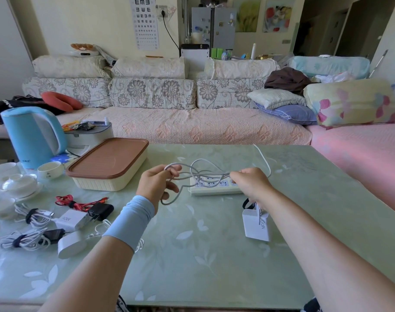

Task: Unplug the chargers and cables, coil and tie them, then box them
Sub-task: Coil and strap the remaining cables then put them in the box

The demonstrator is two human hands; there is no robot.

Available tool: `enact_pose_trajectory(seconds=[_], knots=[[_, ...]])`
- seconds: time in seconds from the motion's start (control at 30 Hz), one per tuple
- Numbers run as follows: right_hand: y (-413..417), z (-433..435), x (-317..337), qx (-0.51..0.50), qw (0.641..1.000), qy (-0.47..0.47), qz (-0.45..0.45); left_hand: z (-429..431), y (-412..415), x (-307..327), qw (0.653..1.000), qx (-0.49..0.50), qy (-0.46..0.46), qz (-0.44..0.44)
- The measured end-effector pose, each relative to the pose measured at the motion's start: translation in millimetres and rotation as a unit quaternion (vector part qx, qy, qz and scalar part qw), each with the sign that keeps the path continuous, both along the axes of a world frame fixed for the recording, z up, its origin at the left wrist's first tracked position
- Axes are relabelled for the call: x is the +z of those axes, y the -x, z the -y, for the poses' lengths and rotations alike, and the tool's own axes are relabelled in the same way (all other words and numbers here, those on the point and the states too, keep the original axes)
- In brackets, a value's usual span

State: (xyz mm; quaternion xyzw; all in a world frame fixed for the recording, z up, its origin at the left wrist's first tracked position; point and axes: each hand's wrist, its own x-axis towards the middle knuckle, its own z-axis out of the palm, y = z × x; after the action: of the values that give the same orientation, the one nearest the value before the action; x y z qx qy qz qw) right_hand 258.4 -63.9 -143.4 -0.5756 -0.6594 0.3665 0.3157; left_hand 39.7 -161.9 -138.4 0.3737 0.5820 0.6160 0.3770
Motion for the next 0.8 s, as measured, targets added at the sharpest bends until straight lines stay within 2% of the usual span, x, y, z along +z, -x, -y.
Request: enact_pose_trajectory(seconds=[0.1,0.2,0.27,0.37,0.43,0.5,0.6,0.67,0.7,0.77,0.8], knots=[[-2.0,-1.0,1.9,-0.03,0.999,-0.012,-0.003,2.4,7.1,-1.3,0.989,-0.104,0.013,0.105],[-3.0,-0.8,3.1,-0.036,0.999,-0.017,-0.007,9.0,14.9,0.4,0.937,-0.206,-0.04,0.279],[-1.8,0.1,2.3,-0.023,0.999,-0.027,-0.004,7.7,14.4,1.6,0.923,-0.17,-0.04,0.343],[1.9,3.3,2.2,-0.003,0.998,-0.064,0.016,-2.9,11.8,-5.6,0.955,-0.027,0.034,0.293],[3.3,5.2,3.0,0.016,0.996,-0.083,0.016,-5.8,13.0,-11.5,0.952,0.044,0.065,0.295],[3.6,6.6,3.7,0.027,0.995,-0.093,0.013,-6.7,15.8,-16.8,0.961,0.102,0.09,0.239],[4.3,10.5,3.3,0.048,0.994,-0.094,0.013,-10.0,20.6,-21.3,0.973,0.139,0.13,0.129],[3.9,11.5,3.7,0.063,0.994,-0.089,0.023,-11.9,27.2,-22.9,0.976,0.148,0.16,0.003],[3.6,11.3,4.3,0.072,0.994,-0.083,0.027,-11.8,31.9,-23.6,0.966,0.134,0.192,-0.109],[2.2,12.8,6.0,0.095,0.993,-0.059,0.026,-7.2,35.0,-24.2,0.898,0.078,0.242,-0.36],[2.1,14.1,6.7,0.113,0.992,-0.047,0.033,-3.9,30.8,-22.4,0.867,0.062,0.225,-0.44]])
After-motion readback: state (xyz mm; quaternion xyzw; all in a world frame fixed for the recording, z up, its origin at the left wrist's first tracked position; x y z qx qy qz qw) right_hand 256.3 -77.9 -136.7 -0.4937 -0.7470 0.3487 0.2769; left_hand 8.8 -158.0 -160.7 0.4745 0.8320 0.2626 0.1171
